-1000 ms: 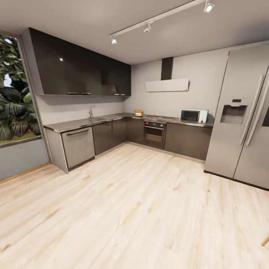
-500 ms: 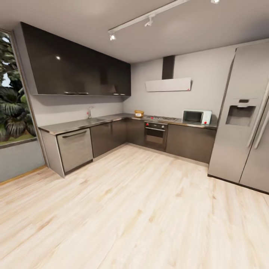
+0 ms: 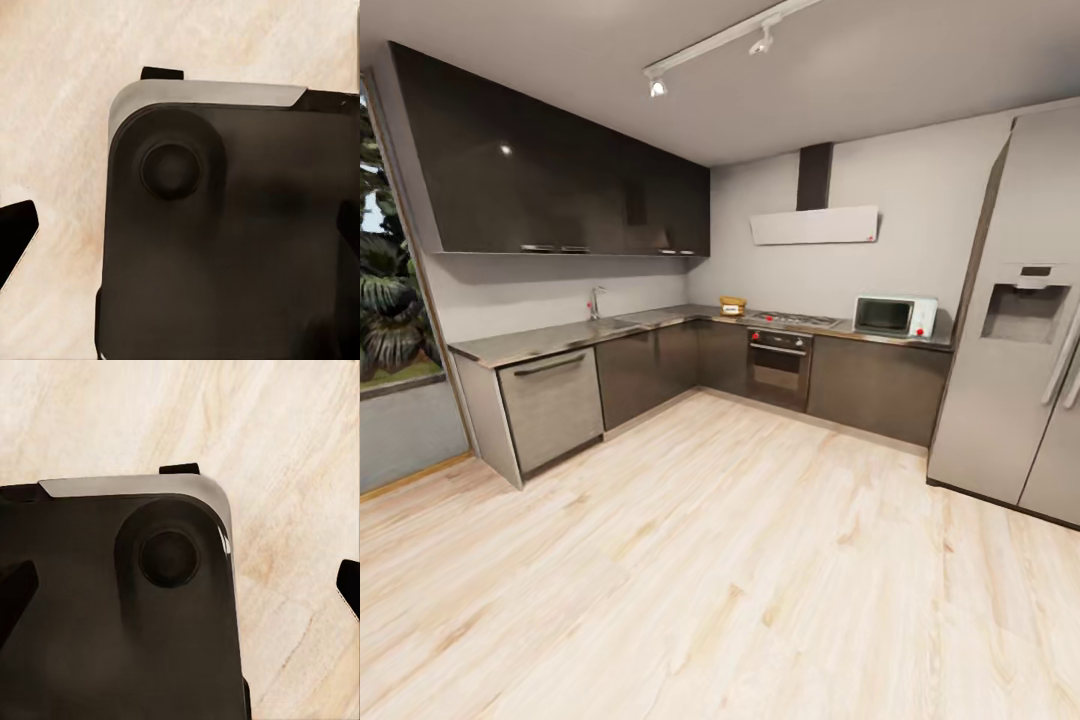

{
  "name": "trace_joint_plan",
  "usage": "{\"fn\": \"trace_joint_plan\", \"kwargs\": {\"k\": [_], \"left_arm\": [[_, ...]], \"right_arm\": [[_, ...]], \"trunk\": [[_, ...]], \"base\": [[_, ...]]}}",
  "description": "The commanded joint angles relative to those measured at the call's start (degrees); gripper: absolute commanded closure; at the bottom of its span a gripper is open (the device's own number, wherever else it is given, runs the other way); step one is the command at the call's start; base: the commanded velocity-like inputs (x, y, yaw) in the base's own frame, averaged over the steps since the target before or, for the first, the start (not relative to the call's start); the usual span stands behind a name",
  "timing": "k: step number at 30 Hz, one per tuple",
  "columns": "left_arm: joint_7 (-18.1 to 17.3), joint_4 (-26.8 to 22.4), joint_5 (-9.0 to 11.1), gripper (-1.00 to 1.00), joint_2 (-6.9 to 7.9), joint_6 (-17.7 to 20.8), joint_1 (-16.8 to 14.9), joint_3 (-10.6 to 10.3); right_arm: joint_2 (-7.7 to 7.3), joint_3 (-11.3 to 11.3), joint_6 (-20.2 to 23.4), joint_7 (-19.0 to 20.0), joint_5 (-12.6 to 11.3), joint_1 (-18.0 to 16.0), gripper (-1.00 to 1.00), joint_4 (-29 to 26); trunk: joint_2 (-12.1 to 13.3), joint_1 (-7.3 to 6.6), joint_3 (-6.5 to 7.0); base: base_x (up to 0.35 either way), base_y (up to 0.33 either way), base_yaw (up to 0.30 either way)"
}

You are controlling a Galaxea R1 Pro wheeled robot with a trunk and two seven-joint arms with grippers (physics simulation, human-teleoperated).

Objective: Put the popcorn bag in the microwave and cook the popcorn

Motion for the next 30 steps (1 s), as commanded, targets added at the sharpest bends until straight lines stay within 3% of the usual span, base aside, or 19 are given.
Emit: {"fn": "trace_joint_plan", "kwargs": {"k": [1, 15, 22, 30], "left_arm": [[-0.22, -0.02, 0.57, -1.00, 0.01, -0.08, -0.01, 0.06], [-0.22, -0.03, 0.57, -1.00, 0.01, -0.39, 0.00, -0.03], [-0.22, -0.18, 0.60, -1.00, 0.01, -0.63, 0.01, -0.03], [-0.30, -0.61, 1.33, -1.00, 0.09, -0.66, -0.01, 0.55]], "right_arm": [[0.00, -0.08, -0.34, 0.10, -0.49, -0.04, -1.00, 0.11], [0.00, -0.08, -0.34, 0.10, -0.51, -0.04, -1.00, 0.11], [0.00, -0.08, -0.34, 0.10, -0.51, -0.04, -1.00, 0.11], [0.00, -0.08, -0.34, 0.10, -0.59, -0.04, -1.00, 0.11]], "trunk": [[-0.02, 0.04, -0.04], [-0.02, 0.04, -0.04], [-0.02, 0.04, -0.04], [-0.02, 0.04, -0.04]], "base": [[0.332, 0.000, 0.000], [0.332, 0.000, -0.049], [0.314, 0.000, -0.232], [0.027, 0.000, -0.286]]}}
